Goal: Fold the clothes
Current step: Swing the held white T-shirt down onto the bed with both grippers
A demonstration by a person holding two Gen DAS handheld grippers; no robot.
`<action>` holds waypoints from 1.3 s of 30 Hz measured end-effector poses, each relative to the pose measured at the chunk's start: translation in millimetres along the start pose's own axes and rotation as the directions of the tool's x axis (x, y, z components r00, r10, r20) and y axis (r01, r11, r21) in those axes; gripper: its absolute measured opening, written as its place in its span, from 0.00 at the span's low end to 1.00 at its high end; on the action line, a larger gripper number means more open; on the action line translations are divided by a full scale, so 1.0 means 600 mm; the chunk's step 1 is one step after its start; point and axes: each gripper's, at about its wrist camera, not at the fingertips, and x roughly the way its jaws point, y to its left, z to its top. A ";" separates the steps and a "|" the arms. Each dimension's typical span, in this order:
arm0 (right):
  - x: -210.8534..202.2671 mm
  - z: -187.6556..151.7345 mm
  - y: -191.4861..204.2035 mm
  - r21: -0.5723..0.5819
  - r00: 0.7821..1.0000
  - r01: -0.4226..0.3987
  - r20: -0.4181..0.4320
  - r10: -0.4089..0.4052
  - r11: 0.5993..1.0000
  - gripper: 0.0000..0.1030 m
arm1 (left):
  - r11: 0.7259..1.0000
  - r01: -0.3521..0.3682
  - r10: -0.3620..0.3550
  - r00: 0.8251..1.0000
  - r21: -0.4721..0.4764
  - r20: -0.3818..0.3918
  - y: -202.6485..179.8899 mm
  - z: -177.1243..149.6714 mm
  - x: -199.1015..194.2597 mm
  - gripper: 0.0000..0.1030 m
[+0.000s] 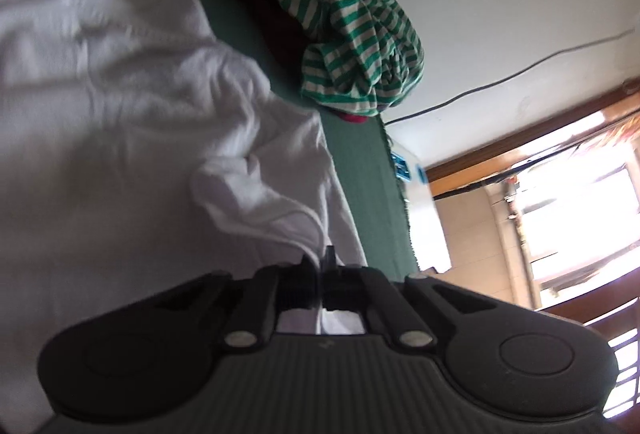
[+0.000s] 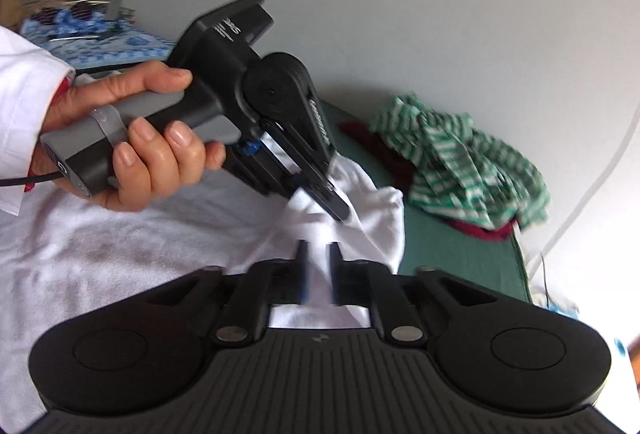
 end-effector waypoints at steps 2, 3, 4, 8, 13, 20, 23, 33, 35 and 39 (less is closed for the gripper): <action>-0.031 0.000 -0.020 0.135 1.000 0.025 -0.006 -0.025 0.991 0.47 | 0.998 -0.010 0.009 1.000 0.070 0.019 -0.026 0.013 -0.018 0.00; -0.055 -0.003 -0.035 0.225 1.000 0.029 -0.015 -0.027 0.974 0.54 | 0.993 -0.015 0.012 1.000 0.113 0.028 -0.043 0.021 -0.028 0.00; -0.080 -0.007 -0.051 0.313 0.999 0.034 -0.024 -0.028 0.949 0.56 | 0.987 -0.020 0.014 0.999 0.157 0.038 -0.059 0.029 -0.037 0.00; -0.187 -0.060 -0.081 0.560 0.991 0.114 -0.122 -0.054 0.821 0.46 | 0.952 0.014 -0.029 0.999 0.305 0.043 -0.123 0.059 -0.077 0.00; -0.316 -0.172 -0.063 0.783 0.973 0.180 -0.231 0.010 0.596 0.26 | 0.915 0.034 -0.034 0.999 0.401 -0.006 -0.170 0.090 -0.085 0.00; -0.340 -0.279 0.023 0.759 0.957 0.150 -0.274 0.101 0.633 0.27 | 0.905 -0.008 0.029 0.999 0.425 -0.044 -0.187 0.097 -0.059 0.00; -0.317 -0.299 0.038 0.690 0.952 0.075 -0.265 0.155 0.720 0.27 | 0.900 -0.040 0.064 0.997 0.435 -0.042 -0.199 0.093 -0.053 0.00; -0.265 -0.323 0.003 0.547 0.947 -0.171 -0.137 0.290 0.820 0.40 | 0.896 -0.174 0.182 0.983 0.409 0.019 -0.222 0.067 -0.055 0.00; -0.256 -0.320 0.004 0.511 0.927 -0.235 -0.139 0.349 0.827 0.36 | 0.887 -0.199 0.202 0.979 0.417 0.037 -0.232 0.059 -0.057 0.00; -0.249 -0.321 0.005 0.434 0.899 -0.299 -0.170 0.404 0.850 0.18 | 0.871 -0.240 0.229 0.970 0.428 0.077 -0.245 0.053 -0.065 0.00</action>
